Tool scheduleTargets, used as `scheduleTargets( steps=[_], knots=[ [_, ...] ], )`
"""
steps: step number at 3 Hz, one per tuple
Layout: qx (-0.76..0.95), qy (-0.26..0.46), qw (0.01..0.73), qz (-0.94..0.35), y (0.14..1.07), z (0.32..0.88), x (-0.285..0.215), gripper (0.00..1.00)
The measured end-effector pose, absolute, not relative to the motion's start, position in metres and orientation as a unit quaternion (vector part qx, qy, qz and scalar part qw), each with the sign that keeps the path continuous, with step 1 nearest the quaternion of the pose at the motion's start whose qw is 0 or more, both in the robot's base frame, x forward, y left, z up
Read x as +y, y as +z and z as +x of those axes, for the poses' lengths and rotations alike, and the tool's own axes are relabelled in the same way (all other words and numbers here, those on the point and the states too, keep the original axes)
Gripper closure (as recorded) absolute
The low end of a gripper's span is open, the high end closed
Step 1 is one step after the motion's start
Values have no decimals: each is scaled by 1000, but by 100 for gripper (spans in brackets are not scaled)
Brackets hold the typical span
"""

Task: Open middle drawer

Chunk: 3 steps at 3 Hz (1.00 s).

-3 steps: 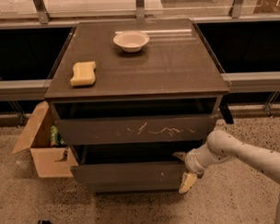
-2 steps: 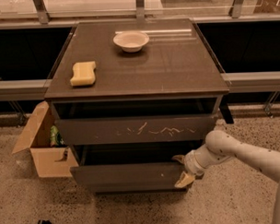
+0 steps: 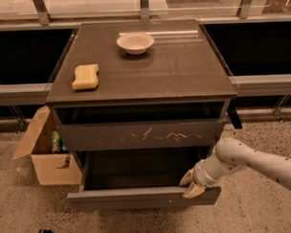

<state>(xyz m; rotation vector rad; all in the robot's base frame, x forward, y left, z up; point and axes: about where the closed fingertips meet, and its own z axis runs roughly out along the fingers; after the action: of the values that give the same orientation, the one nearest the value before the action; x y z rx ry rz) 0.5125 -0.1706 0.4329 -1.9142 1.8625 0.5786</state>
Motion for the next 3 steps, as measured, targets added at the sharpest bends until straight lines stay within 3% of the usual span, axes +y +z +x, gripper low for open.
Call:
scheduleTargets(
  steps=[1,3],
  knots=[
    [667,222,203,-682,433,499,-167,100],
    [663,241,211,-676,431,487,-164,100]
  ],
)
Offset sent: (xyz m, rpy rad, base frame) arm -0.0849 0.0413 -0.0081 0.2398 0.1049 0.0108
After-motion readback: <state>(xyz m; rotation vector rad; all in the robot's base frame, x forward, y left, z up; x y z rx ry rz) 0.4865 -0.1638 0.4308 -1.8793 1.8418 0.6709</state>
